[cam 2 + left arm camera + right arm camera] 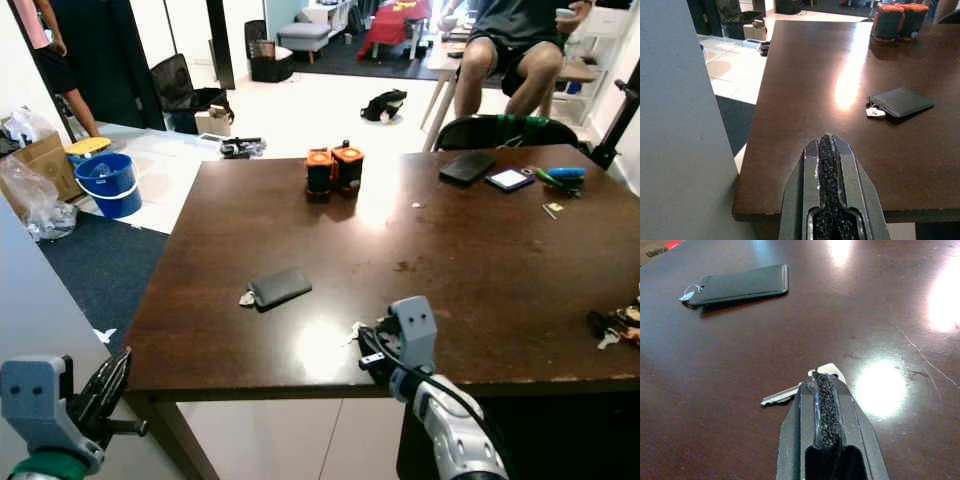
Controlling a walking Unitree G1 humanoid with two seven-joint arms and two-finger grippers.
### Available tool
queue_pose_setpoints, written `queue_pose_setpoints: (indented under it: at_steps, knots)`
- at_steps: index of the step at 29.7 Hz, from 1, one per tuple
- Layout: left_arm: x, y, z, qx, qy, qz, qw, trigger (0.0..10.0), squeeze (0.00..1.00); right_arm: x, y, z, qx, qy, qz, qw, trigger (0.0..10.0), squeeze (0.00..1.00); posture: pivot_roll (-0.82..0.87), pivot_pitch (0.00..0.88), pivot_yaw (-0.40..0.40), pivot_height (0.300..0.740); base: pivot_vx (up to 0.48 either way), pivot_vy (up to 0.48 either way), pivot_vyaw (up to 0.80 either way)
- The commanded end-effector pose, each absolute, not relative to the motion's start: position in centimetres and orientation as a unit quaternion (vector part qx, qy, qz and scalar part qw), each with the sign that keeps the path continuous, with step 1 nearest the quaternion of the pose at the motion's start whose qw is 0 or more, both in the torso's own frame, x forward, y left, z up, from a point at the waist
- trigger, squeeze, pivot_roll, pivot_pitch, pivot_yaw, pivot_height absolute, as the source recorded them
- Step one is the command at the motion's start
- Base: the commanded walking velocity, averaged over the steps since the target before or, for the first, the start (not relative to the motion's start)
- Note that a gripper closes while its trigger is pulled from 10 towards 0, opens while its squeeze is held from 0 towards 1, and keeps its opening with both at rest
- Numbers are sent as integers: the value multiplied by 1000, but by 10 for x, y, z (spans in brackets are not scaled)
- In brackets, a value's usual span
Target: Hang keys on a hook
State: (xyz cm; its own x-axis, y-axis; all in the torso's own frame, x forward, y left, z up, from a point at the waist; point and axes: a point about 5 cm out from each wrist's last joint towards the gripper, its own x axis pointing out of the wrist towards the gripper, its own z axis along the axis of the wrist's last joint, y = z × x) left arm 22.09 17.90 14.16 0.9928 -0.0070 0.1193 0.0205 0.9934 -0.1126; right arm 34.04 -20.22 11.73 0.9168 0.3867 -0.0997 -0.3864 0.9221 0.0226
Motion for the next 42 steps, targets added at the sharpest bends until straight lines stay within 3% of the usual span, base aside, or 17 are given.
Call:
queue_pose_setpoints:
  at_steps: [1, 11, 22, 28, 29, 30, 33, 34, 42]
  knots:
    - [218, 181, 141, -56, -55, -2, 997, 10000, 0, 339, -204, 110, -1, 66, 191, 979, 0, 0, -41, 73, 153, 740, 0, 0, 0]
    - [218, 181, 141, -55, -55, 0, 997, 10000, 0, 343, -208, 119, 7, 41, 167, 985, 0, 0, -41, 73, 153, 740, 0, 0, 0]
    - [219, 182, 141, -53, -58, 3, 997, 10000, 0, 353, -219, 152, 54, -48, 113, 991, 0, 0, -41, 73, 153, 740, 0, 0, 0]
    - [219, 182, 141, -52, -57, 3, 997, 10000, 0, 352, -217, 145, 40, -28, 122, 991, 0, 0, -41, 73, 153, 740, 0, 0, 0]
    - [218, 182, 141, -52, -56, 3, 997, 10000, 0, 350, -215, 139, 27, -7, 132, 991, 1725, 0, -41, 73, 153, 740, 0, 0, 0]
    - [218, 182, 141, -52, -55, 2, 997, 10000, 0, 349, -213, 134, 16, 3, 140, 990, 7961, 0, -41, 73, 153, 740, 0, 0, 0]
    - [218, 182, 141, -52, -55, 2, 997, 10000, 0, 348, -211, 132, 9, 9, 145, 989, 7961, 0, -41, 77, 153, 740, 0, 0, 0]
    - [219, 182, 141, -52, -55, 2, 997, 10000, 0, 347, -209, 130, 16, 12, 154, 988, 10000, 1000, -41, 77, 153, 740, 0, 0, 0]
    - [219, 183, 141, -53, -56, 4, 997, 10000, 0, 338, -202, 127, 42, 9, 193, 980, 10000, 1000, -40, 77, 150, 740, 0, 0, 0]
